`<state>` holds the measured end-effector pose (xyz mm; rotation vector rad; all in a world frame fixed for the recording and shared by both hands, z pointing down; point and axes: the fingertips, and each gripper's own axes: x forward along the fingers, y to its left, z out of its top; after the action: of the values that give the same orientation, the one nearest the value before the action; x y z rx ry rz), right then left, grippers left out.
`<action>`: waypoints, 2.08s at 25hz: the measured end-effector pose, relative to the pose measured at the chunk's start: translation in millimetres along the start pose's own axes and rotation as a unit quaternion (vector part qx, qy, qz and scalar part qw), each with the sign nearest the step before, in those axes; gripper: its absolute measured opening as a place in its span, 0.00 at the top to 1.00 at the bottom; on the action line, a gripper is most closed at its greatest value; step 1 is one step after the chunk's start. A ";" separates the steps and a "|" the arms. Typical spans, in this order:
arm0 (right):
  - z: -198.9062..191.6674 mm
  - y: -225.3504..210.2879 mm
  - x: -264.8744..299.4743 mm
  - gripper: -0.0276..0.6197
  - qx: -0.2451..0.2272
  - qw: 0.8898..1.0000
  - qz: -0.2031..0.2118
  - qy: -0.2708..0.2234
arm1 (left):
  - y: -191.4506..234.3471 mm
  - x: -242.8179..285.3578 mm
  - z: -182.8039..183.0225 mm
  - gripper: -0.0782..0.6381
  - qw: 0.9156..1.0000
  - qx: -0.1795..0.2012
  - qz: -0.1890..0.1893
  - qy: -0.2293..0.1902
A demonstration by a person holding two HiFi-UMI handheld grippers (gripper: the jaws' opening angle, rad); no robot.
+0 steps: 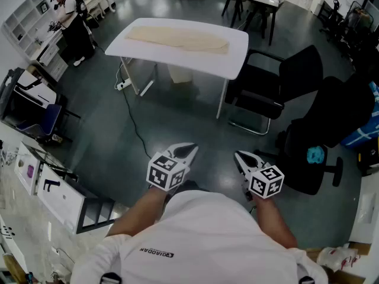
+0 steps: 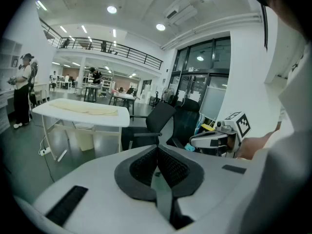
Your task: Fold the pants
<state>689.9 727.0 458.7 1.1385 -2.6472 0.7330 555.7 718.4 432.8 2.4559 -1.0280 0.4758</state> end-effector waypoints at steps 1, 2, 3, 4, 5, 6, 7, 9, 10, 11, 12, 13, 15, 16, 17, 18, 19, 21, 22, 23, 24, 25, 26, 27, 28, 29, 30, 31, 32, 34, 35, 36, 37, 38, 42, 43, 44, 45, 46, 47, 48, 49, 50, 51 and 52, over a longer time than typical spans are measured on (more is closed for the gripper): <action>0.2 0.1 0.2 0.94 -0.002 1.000 -0.001 0.000 | 0.2 -0.1 0.9 0.85 1.000 0.001 -0.001 -0.001; 0.4 0.3 0.4 0.94 -0.004 1.000 -0.001 0.001 | 0.4 -0.1 1.9 0.85 1.000 0.002 -0.001 -0.002; 0.6 0.6 0.6 0.94 -0.006 1.000 -0.002 0.002 | 0.8 -0.1 2.9 0.85 1.000 0.003 -0.001 -0.002; 0.8 1.1 1.0 0.94 -0.008 1.000 -0.002 0.002 | 1.2 0.0 3.9 0.85 1.000 0.005 -0.001 -0.002; 1.0 2.0 1.6 0.94 -0.010 1.000 -0.002 0.004 | 1.8 0.1 4.7 0.85 1.000 0.007 -0.001 -0.002; 1.1 3.1 2.4 0.94 -0.013 1.000 -0.001 0.005 | 2.4 0.1 5.3 0.85 1.000 0.009 -0.001 -0.001; 1.2 4.3 3.3 0.94 -0.016 1.000 0.000 0.006 | 3.1 0.1 5.9 0.85 1.000 0.011 -0.001 0.000; 1.8 5.1 5.1 0.94 -0.022 1.000 0.001 0.007 | 5.0 0.9 7.6 0.85 1.000 0.014 -0.001 -0.001; 2.5 4.6 5.9 0.94 -0.024 1.000 -0.002 0.006 | 6.5 1.6 8.9 0.85 1.000 0.014 -0.001 -0.001; 3.9 4.3 6.8 0.94 -0.026 1.000 -0.004 0.004 | 8.4 2.2 10.1 0.85 1.000 0.013 -0.001 -0.002; 5.6 5.2 8.1 0.94 -0.031 0.999 -0.005 0.002 | 10.9 2.7 10.8 0.85 1.000 0.012 -0.001 -0.002; 7.2 7.3 10.2 0.94 -0.039 0.999 -0.005 0.002 | 13.6 3.3 10.9 0.85 1.000 0.010 -0.001 -0.002; 9.7 11.7 16.5 0.94 -0.057 0.998 -0.001 0.007 | 19.5 5.9 9.5 0.85 1.000 0.005 -0.002 0.001; 10.9 12.4 20.5 0.93 -0.062 0.998 -0.001 0.010 | 22.5 8.0 8.8 0.85 1.000 0.003 -0.003 0.003; 12.4 11.8 25.0 0.94 -0.066 0.998 -0.002 0.012 | 25.7 10.2 8.6 0.85 1.000 0.001 -0.003 0.005; 14.0 10.4 30.3 0.94 -0.069 0.997 -0.005 0.014 | 29.4 12.2 9.3 0.85 1.000 0.000 -0.004 0.006; 15.7 9.2 36.0 0.93 -0.073 0.997 -0.006 0.015 | 33.6 14.1 10.4 0.85 1.000 -0.001 -0.006 0.007; 19.2 9.4 48.6 0.93 -0.078 0.997 -0.002 0.018 | 43.9 16.6 13.2 0.85 1.000 -0.001 -0.009 0.007; 21.2 10.3 55.6 0.93 -0.079 0.997 0.002 0.018 | 50.6 17.5 14.7 0.85 1.000 0.000 -0.010 0.007; 23.7 10.9 63.3 0.93 -0.078 0.997 0.004 0.019 | 58.6 18.5 16.4 0.85 1.000 0.000 -0.011 0.008; 27.0 10.5 71.4 0.93 -0.075 0.997 0.004 0.019 | 67.5 19.9 18.5 0.85 1.000 -0.001 -0.012 0.010; 30.9 9.0 79.4 0.93 -0.070 0.997 0.002 0.019 | 76.6 22.0 21.1 0.85 1.000 -0.003 -0.012 0.013; 35.3 6.9 86.8 0.93 -0.064 0.998 0.000 0.020 | 85.2 24.5 24.7 0.85 1.000 -0.005 -0.013 0.016; 39.8 4.5 93.4 0.93 -0.058 0.998 -0.002 0.021 | 93.1 27.5 29.6 0.85 1.000 -0.005 -0.013 0.018; 44.4 1.9 99.6 0.93 -0.055 0.998 -0.004 0.021 | 100.6 30.8 35.8 0.85 1.000 -0.005 -0.014 0.017; 49.0 -1.2 105.9 0.93 -0.054 0.998 -0.006 0.022 | 107.9 34.4 43.1 0.85 1.000 -0.004 -0.016 0.015; 53.3 -4.7 112.6 0.93 -0.053 0.998 -0.008 0.023 | 115.2 37.8 50.6 0.85 1.000 -0.003 -0.017 0.012; 57.6 -8.3 119.9 0.93 -0.051 0.998 -0.011 0.024 | 122.5 40.7 57.7 0.85 1.000 -0.002 -0.019 0.009; 62.0 -11.8 127.8 0.93 -0.047 0.998 -0.015 0.025 | 130.1 43.0 63.8 0.85 1.000 -0.001 -0.021 0.006; 71.5 -18.6 144.0 0.93 -0.036 0.999 -0.021 0.026 | 145.2 47.0 72.6 0.85 1.000 0.001 -0.025 0.004; 75.9 -21.7 151.5 0.93 -0.031 0.999 -0.023 0.026 | 152.3 49.0 75.2 0.85 1.000 0.001 -0.026 0.003; 79.9 -24.5 158.6 0.93 -0.029 0.999 -0.025 0.028 | 159.3 50.9 77.0 0.85 1.000 0.001 -0.027 0.003; 83.3 -27.0 165.9 0.93 -0.028 0.999 -0.026 0.030 | 166.8 52.4 78.3 0.85 1.000 -0.001 -0.027 0.003; 86.2 -29.4 173.6 0.93 -0.029 0.999 -0.028 0.032 | 174.6 53.7 79.4 0.85 1.000 -0.004 -0.027 0.003; 96.1 -37.3 210.2 0.93 -0.023 0.998 -0.036 0.037 | 208.9 57.5 79.9 0.85 0.999 -0.012 -0.033 0.009; 98.6 -37.9 219.7 0.93 -0.020 0.998 -0.037 0.036 | 217.6 58.2 80.3 0.85 0.999 -0.012 -0.035 0.012; 101.1 -37.5 228.9 0.93 -0.018 0.998 -0.037 0.036 | 226.4 58.4 81.5 0.85 0.999 -0.012 -0.036 0.013; 103.6 -36.3 238.0 0.93 -0.017 0.998 -0.037 0.037 | 235.3 58.1 83.3 0.85 0.999 -0.012 -0.036 0.013; 106.1 -34.4 247.2 0.93 -0.018 0.998 -0.036 0.037 | 244.6 57.3 85.4 0.85 0.999 -0.012 -0.036 0.012; 108.2 -32.3 256.2 0.93 -0.019 0.998 -0.036 0.038 | 253.9 56.2 87.0 0.85 0.999 -0.012 -0.036 0.012; 109.6 -30.3 264.6 0.93 -0.020 0.998 -0.035 0.038 | 262.8 55.0 87.7 0.85 0.999 -0.011 -0.035 0.011; 110.2 -28.7 272.4 0.93 -0.021 0.998 -0.035 0.040 | 271.2 54.2 87.3 0.85 0.999 -0.010 -0.034 0.011; 110.3 -27.5 279.6 0.93 -0.023 0.998 -0.035 0.041 | 279.2 54.0 86.3 0.85 0.999 -0.008 -0.033 0.011; 110.2 -26.7 286.4 0.93 -0.023 0.998 -0.035 0.043 | 287.1 54.5 85.2 0.85 0.999 -0.007 -0.033 0.011; 110.0 -26.0 292.5 0.93 -0.024 0.998 -0.035 0.045 | 294.8 55.4 84.4 0.85 0.999 -0.008 -0.032 0.012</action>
<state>509.5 470.8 471.5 1.1508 -2.5245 0.6878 388.8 457.0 462.8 2.4553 -0.9375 0.4734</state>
